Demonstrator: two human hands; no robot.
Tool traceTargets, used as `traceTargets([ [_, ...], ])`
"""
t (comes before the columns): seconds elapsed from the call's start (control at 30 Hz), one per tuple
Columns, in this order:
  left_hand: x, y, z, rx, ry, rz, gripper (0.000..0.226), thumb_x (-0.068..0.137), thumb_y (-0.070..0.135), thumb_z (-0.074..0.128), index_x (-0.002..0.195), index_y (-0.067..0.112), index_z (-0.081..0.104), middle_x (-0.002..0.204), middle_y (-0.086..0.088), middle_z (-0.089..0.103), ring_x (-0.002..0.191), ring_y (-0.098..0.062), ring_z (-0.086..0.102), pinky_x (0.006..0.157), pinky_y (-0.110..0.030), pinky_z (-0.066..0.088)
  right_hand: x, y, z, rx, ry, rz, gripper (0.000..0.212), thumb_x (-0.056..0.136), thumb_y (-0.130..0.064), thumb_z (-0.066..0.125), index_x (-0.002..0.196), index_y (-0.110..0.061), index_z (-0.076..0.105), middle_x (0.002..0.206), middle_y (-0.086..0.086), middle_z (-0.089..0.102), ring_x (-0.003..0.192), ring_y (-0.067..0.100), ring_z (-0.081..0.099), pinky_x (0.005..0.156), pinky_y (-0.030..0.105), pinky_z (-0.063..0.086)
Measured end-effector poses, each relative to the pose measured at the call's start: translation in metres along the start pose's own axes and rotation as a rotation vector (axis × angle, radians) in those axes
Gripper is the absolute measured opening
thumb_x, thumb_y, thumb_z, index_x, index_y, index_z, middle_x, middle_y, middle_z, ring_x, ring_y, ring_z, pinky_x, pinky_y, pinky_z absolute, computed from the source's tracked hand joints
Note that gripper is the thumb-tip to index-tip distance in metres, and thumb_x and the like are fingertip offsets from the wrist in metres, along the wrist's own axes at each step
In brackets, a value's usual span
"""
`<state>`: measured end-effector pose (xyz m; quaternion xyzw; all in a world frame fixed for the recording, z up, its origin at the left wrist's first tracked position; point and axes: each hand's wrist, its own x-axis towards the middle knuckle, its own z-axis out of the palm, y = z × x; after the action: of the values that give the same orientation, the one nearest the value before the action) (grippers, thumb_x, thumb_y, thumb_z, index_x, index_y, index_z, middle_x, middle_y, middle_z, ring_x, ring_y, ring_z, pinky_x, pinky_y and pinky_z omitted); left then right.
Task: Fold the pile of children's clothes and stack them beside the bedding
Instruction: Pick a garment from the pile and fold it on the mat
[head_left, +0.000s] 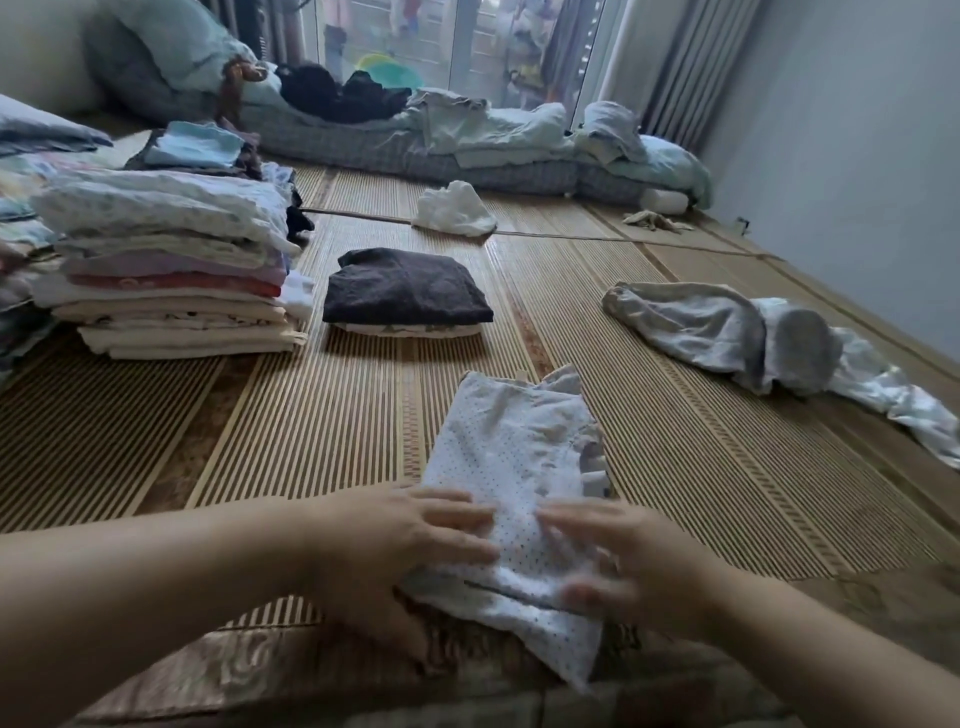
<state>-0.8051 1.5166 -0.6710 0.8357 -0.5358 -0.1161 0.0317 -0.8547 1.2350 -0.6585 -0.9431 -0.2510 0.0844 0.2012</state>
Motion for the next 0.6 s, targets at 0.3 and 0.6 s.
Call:
traceTargets([
  [0.3, -0.017, -0.009, 0.012, 0.003, 0.070, -0.167, 0.051, 0.099, 0.041, 0.036, 0.146, 0.048, 0.019, 0.156, 0.018, 0.021, 0.143, 0.000, 0.017, 0.118, -0.025, 0.019, -0.026, -0.002, 0.033, -0.327, -0.222, -0.040, 0.087, 0.082, -0.062, 0.057, 0.147, -0.047, 0.000, 0.148, -0.016, -0.020, 0.140, 0.011, -0.026, 0.115, 0.035, -0.006],
  [0.6, -0.011, 0.011, -0.013, 0.087, 0.003, -0.217, 0.026, 0.099, 0.038, 0.039, 0.119, 0.033, 0.053, 0.105, 0.010, 0.067, 0.087, -0.009, 0.064, 0.077, -0.029, 0.055, -0.029, -0.002, 0.026, 0.201, -0.025, 0.142, 0.028, 0.095, -0.036, 0.055, 0.122, -0.038, 0.062, 0.131, -0.037, 0.039, 0.126, -0.027, 0.022, 0.112, 0.015, 0.017],
])
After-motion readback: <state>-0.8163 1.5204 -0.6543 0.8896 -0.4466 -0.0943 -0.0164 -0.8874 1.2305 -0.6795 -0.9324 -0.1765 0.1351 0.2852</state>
